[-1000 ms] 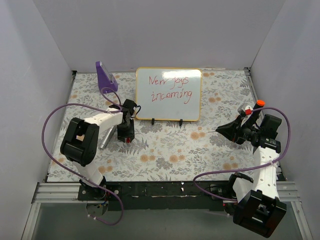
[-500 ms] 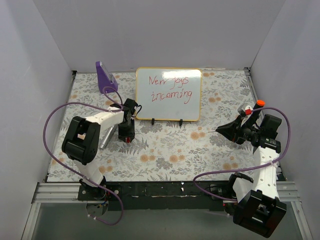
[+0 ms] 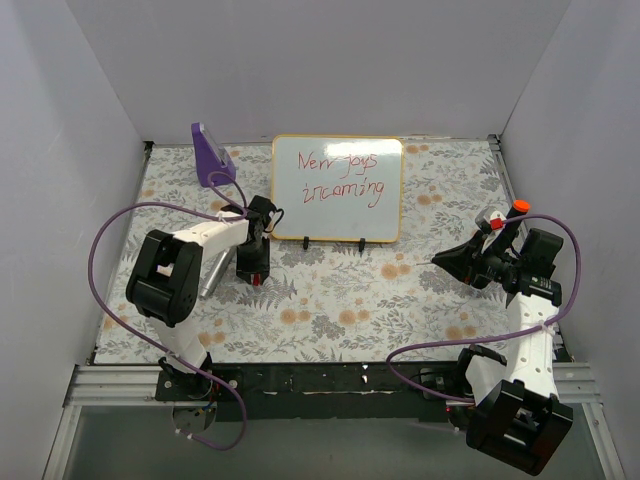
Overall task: Write a sentence on the whiteboard
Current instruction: Pick up the pen cap from the center of the board.
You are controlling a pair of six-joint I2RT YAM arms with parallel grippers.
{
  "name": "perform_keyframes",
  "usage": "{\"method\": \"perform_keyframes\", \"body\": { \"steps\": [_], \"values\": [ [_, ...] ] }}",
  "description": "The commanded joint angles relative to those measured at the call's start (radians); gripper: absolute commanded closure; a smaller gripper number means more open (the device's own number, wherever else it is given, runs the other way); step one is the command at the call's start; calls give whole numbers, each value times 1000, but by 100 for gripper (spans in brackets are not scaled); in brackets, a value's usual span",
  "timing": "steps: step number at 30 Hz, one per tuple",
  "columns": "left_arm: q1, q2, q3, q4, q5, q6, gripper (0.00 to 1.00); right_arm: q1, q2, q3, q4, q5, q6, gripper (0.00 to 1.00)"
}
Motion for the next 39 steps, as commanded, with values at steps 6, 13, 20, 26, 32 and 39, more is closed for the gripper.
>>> {"method": "perform_keyframes", "body": {
  "steps": [6, 13, 20, 26, 32, 39],
  "values": [
    [13, 62, -35, 166, -6, 3, 68, 4, 3, 36, 3, -7, -15, 99],
    [15, 68, -64, 186, 24, 3, 83, 4, 14, 36, 3, -10, -17, 99],
    [-65, 62, -118, 238, 72, 38, 94, 6, 20, 36, 1, -19, -18, 99],
    [-200, 53, -120, 304, 80, 78, 95, 6, 21, 33, 4, -24, -18, 99],
    [-349, 56, -94, 367, 57, 147, 93, 10, 27, 30, 6, -24, -18, 99],
    [-456, 59, -81, 470, 71, 187, 92, 23, 49, 24, 14, -38, -9, 99]
  ]
}}
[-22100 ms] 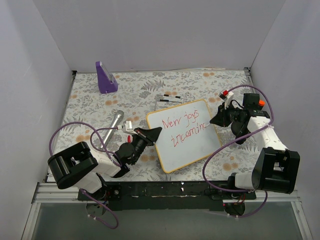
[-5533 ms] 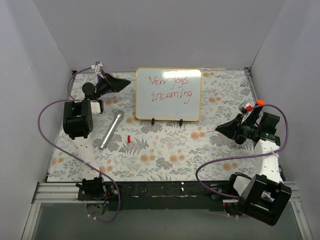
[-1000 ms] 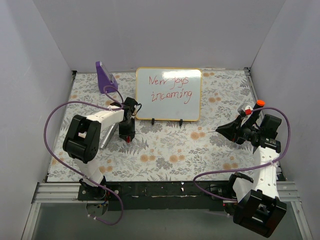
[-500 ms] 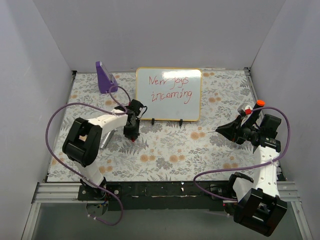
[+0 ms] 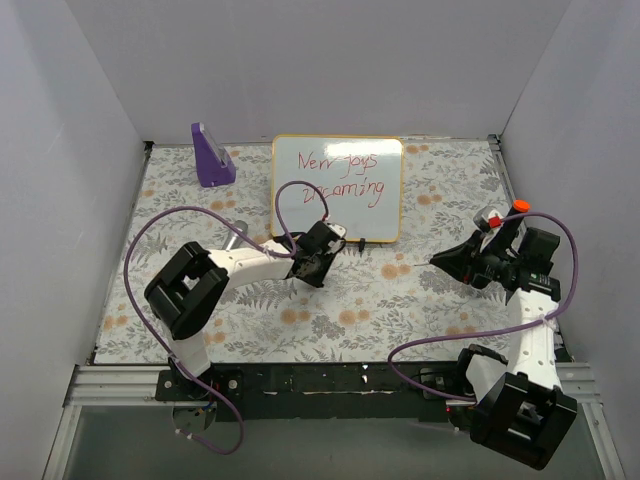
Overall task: Write a sentence on the whiteboard
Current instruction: Pick up the pen cap from the center of the board, then insert the whiteboard marker without the cap into the pen cap.
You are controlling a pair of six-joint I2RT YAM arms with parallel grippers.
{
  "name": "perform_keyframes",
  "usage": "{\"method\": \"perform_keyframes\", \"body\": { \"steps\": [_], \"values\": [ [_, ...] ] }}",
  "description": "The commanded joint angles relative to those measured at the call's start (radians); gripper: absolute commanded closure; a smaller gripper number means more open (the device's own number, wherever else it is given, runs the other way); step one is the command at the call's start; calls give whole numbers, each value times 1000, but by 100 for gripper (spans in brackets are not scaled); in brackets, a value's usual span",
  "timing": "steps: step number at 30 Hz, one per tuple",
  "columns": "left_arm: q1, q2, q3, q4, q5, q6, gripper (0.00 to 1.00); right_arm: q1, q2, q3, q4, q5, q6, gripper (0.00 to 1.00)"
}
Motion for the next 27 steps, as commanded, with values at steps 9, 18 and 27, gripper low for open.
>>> {"method": "perform_keyframes", "body": {
  "steps": [9, 18, 27],
  "values": [
    [-106, 25, -45, 144, 91, 47, 92, 52, 66, 9, 55, -50, 28, 99],
    [-123, -40, -78, 230, 145, 70, 92, 144, 162, -33, 194, -53, 161, 99],
    [-134, -60, -112, 309, 195, 116, 92, 278, 323, -15, 267, -25, 221, 99]
  ]
}}
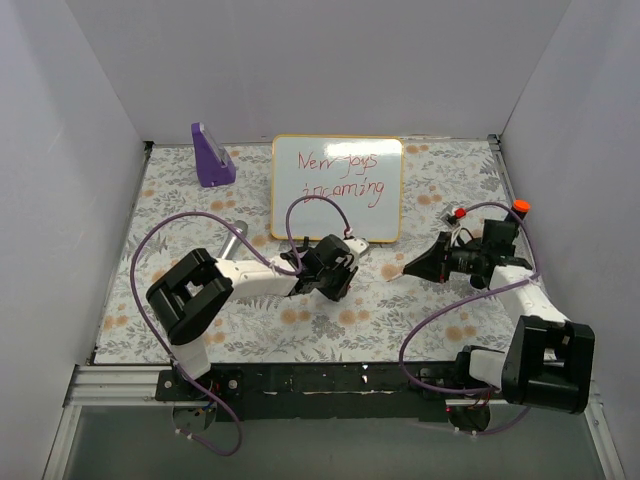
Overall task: Write a sentence on the whiteboard
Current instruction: Insert the whiteboard marker without the cap into the pen cap.
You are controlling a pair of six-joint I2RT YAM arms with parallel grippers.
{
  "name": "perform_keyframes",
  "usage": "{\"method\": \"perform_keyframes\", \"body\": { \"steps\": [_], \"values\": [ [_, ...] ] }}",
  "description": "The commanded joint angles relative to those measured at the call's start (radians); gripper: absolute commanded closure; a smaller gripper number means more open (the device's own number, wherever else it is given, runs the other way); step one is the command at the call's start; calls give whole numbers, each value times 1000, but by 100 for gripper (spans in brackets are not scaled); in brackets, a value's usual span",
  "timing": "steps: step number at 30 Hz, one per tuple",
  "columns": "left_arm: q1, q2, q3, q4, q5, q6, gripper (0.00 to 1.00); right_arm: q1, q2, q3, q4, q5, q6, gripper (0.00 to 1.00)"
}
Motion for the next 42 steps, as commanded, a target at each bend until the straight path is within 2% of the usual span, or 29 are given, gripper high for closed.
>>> {"method": "perform_keyframes", "body": {
  "steps": [1, 6, 7, 8, 16, 35, 42],
  "values": [
    [-14, -48, -28, 40, 44, 43, 92, 78, 62, 33, 57, 5, 31, 99],
    [-31, -76, -62, 104, 82, 71, 92, 127, 152, 67, 50, 18, 27, 99],
    [-34, -80, -70, 132, 86, 77, 92, 138, 166, 80, 47, 19, 25, 1],
    [-37, -85, -77, 132, 90, 83, 92, 143, 181, 88, 39, 21, 11, 98],
    [-42, -88, -110, 224, 119, 83, 92, 189, 281, 139, 30, 36, 5, 99],
    [-40, -122, -188, 387, 150, -15, 92, 236, 286, 96, 131, 55, 97, 99],
    [-42, -149, -229, 460, 167, -4, 92, 241, 290, 91, 134, 47, 103, 99]
  ]
}}
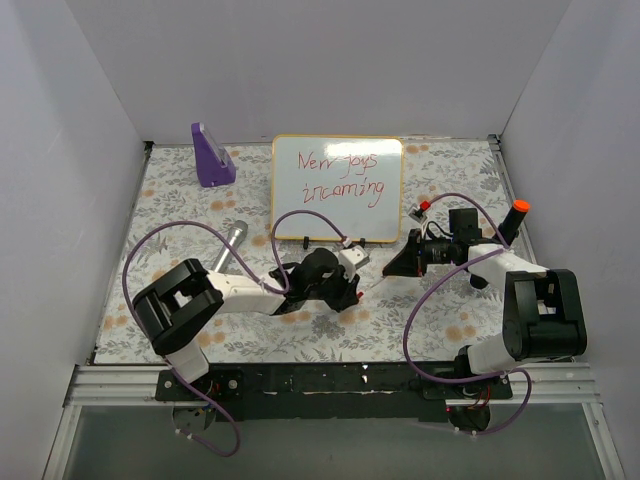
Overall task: Write a sentence on the whiteboard
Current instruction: Insert the whiteboard marker without the cap into the pen cap.
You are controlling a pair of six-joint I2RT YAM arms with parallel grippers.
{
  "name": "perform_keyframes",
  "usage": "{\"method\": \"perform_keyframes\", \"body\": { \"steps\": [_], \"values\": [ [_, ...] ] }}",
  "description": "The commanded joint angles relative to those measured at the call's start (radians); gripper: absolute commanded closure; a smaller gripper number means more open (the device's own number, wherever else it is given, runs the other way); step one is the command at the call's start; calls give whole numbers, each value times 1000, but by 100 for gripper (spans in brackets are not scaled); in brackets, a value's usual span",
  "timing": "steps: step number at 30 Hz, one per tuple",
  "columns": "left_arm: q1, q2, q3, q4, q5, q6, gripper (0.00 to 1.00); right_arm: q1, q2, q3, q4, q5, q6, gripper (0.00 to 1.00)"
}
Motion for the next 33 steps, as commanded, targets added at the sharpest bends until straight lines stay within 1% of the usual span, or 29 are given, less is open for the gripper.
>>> {"method": "perform_keyframes", "body": {
  "steps": [1, 8, 33],
  "values": [
    [-3, -63, -26, 86, 23, 14, 92, 11, 0, -9, 26, -15, 12, 99],
    [-3, -62, -58, 149, 44, 57, 92, 43, 11, -9, 22, -23, 7, 99],
    [-3, -50, -85, 219, 95, 52, 92, 46, 23, -11, 22, -27, 7, 99]
  ]
}}
